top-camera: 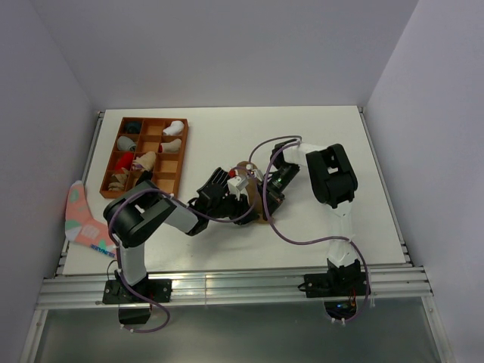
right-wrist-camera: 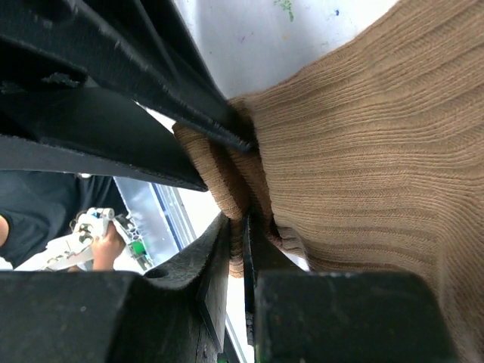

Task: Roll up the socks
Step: Roll the sock at the center of the board.

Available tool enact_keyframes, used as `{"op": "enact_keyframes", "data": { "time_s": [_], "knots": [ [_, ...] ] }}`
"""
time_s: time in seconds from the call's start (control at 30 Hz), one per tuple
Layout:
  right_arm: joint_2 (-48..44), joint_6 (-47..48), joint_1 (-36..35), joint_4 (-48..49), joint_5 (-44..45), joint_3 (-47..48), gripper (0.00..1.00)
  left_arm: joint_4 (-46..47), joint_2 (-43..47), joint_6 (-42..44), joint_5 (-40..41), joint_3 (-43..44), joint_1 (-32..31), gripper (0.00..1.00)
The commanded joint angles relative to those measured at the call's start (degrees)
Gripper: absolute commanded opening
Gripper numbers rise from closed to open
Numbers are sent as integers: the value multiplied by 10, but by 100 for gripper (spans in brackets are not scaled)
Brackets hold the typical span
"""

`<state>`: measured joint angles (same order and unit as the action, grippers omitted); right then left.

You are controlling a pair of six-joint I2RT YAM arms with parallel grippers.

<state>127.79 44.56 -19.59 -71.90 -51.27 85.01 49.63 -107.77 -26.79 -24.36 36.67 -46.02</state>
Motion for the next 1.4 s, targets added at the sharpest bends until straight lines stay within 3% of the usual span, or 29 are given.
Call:
{"op": "enact_keyframes", "data": {
  "time_s": [0.0,0.13,0.2,0.43,0.7,0.93,1.07,1.37],
  "knots": [
    [-10,-6,6,31,20,-9,12,10,-19,-22,-1,11,-4,31],
    [-31,-23,6,62,33,-25,15,-6,-32,-43,5,17,-6,5],
    [-46,-32,7,80,38,-41,24,-14,-32,-53,16,18,-7,0],
    [-133,-76,32,139,25,-72,41,-89,-45,-59,40,41,-7,0],
    [-227,-100,99,206,37,-125,42,-172,-42,-87,51,62,3,0],
    [-403,-36,106,280,102,-238,45,-274,-38,-109,31,91,18,0],
    [-470,15,92,314,114,-294,47,-322,-54,-115,-2,122,23,0],
    [-561,65,-39,467,188,-426,54,-361,-94,-146,-118,142,47,0]
  ]
}}
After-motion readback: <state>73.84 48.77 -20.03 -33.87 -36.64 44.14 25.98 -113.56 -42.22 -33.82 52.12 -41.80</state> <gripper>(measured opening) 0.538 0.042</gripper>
